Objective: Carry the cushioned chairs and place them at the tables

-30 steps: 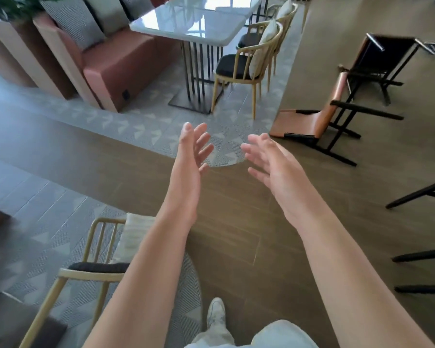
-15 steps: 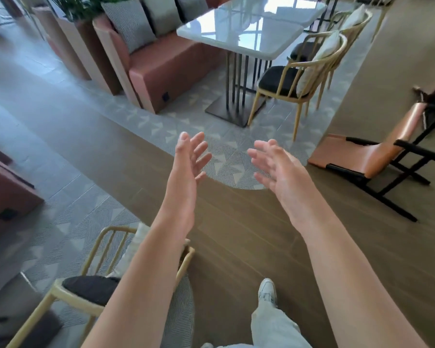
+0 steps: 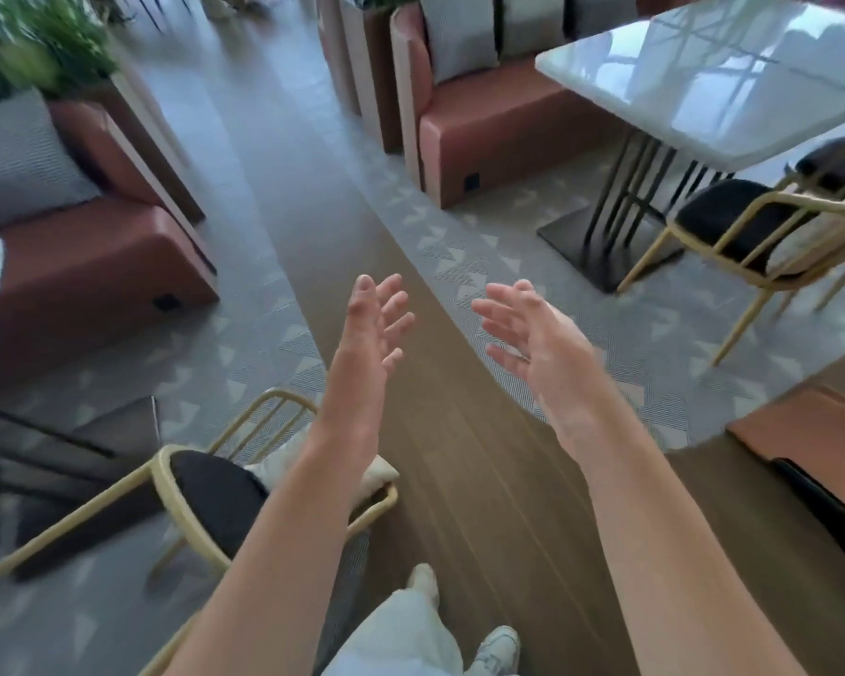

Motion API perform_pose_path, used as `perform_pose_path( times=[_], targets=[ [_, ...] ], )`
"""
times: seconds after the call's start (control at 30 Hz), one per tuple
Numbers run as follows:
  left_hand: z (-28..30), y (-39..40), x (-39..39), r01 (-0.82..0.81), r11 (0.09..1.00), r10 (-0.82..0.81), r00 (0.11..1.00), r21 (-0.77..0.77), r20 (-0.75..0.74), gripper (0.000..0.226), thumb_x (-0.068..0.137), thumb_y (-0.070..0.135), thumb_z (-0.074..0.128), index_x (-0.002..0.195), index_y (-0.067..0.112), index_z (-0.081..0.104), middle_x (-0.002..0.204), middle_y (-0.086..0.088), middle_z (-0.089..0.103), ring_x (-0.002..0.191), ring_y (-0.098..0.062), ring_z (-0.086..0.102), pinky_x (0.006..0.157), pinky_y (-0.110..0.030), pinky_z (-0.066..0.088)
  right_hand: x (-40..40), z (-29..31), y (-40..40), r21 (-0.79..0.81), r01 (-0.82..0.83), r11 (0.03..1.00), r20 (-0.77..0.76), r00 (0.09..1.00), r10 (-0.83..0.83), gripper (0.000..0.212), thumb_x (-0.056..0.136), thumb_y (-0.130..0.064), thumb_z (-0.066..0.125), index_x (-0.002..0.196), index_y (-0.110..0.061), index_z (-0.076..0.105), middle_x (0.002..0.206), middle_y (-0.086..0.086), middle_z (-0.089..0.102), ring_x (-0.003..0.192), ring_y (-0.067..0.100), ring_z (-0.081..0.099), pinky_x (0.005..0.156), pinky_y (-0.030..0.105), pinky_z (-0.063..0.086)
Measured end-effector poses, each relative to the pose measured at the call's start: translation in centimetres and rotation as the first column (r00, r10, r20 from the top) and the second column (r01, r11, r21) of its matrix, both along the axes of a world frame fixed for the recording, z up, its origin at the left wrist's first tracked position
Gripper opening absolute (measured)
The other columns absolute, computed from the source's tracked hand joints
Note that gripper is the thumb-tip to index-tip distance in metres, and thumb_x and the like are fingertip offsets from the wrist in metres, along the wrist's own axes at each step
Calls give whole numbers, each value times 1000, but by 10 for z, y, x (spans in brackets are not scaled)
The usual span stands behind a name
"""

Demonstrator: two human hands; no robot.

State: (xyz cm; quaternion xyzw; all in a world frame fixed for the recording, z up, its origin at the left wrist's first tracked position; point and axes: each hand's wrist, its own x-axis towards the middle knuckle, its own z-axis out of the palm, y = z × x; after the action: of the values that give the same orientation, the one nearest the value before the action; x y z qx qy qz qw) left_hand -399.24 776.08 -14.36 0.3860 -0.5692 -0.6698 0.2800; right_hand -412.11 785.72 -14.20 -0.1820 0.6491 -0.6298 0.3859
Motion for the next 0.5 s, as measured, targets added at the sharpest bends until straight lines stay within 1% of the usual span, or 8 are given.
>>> perform_pose_path(
  times=[0.13,0.27,0.33,0.43,0.5],
  targets=[
    [-3,-30,-8,-90,996,90,996,-5,-23,67,85,75,28,135,41,57,140,14,60,121,0,60,116,-42,34,-15,-3,-40,-5,-82,997,56,995,82,43,106,-37,39,137,-14,57,127,-2,67,121,8,59,108,36,46],
    [-8,-60,-26,-114,993,115,991,18,-68,70,84,73,28,138,37,56,142,11,59,124,-4,59,117,-44,34,-29,-1,-70,0,-145,989,19,989,145,43,107,-36,37,140,-15,55,131,-1,64,125,11,57,109,34,44],
    [-9,-78,-46,-111,993,114,989,36,-96,73,83,73,29,139,36,56,142,9,59,126,-5,59,118,-45,34,-42,3,-83,17,-141,990,-14,990,142,41,106,-34,38,138,-15,56,131,-1,64,125,12,57,110,35,43],
    [-7,-99,-82,-56,996,64,991,63,-120,73,82,73,29,139,36,56,141,9,59,126,-5,58,118,-45,32,-64,11,-101,63,-119,991,-83,989,123,32,106,-35,40,127,-20,60,131,0,64,125,13,56,112,40,42],
    [-6,-113,-104,-14,998,22,990,54,-141,75,83,73,28,141,35,54,145,8,57,127,-6,57,118,-45,32,-77,16,-114,72,-101,992,-108,988,108,30,105,-36,40,123,-24,61,129,-2,64,124,9,56,112,39,42]
  ],
)
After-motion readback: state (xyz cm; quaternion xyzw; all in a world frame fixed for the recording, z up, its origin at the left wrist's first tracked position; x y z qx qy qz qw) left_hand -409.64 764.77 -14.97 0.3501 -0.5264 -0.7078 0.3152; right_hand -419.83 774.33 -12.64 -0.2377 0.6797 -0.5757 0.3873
